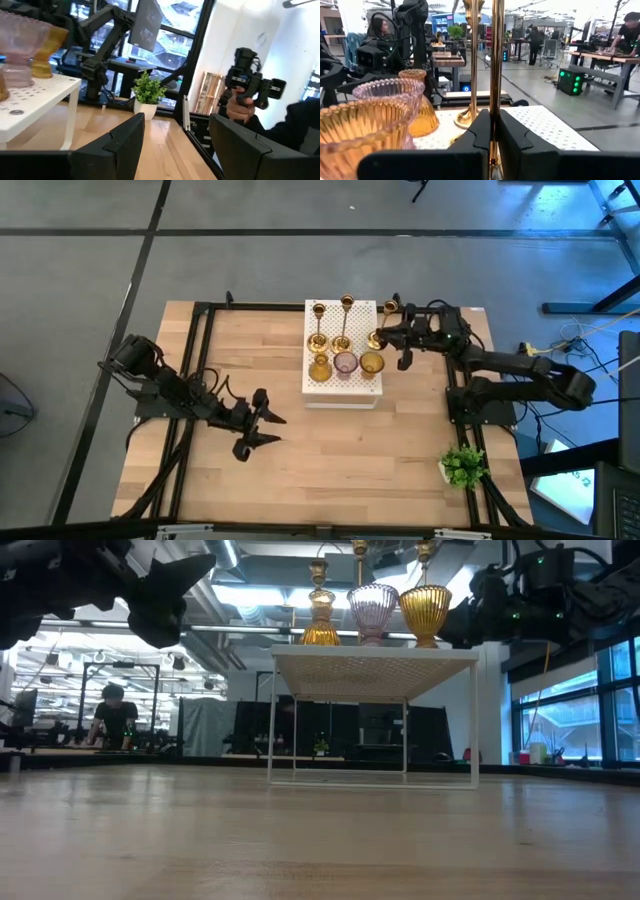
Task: Pick & Place candle stick holders
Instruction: Put the gold candle holder on the shelf
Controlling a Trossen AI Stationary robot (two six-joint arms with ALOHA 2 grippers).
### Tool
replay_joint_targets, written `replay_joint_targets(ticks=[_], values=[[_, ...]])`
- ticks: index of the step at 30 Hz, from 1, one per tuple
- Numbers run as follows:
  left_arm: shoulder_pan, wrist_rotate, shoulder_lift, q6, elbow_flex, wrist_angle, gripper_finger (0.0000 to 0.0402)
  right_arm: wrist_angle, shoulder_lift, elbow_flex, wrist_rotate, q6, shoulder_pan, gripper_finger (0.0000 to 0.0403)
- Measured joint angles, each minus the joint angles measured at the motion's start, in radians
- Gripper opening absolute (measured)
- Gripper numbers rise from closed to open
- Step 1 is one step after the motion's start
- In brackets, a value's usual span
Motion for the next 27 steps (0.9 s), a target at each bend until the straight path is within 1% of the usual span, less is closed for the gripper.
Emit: replay_joint_targets(ticks=[3,8,10,14,20,27], values=[[0.003,0.06,0.0,0.03,0.0,0.0,0.0218,0.051,0.034,0.0,0.008,0.004,0.0,0.0014],[0.013,0.221,0.0,0.081,0.0,-0.001,0.0218,0.087,0.083,0.0,0.053,0.011,0.0,0.0014],[0.012,0.259,0.0,0.1,0.0,-0.001,0.0218,0.113,0.097,0.0,0.055,0.023,0.001,0.0014],[0.012,0.271,0.0,0.127,0.0,-0.002,0.0218,0.118,0.106,0.013,0.055,0.027,0.021,0.0014],[0.002,0.271,0.0,0.133,0.0,-0.004,0.0218,0.064,0.106,0.057,0.058,-0.002,0.061,0.0014],[-0.023,0.271,0.001,0.134,0.0,-0.007,0.0218,-0.009,0.147,0.088,0.108,-0.032,0.092,0.0014]])
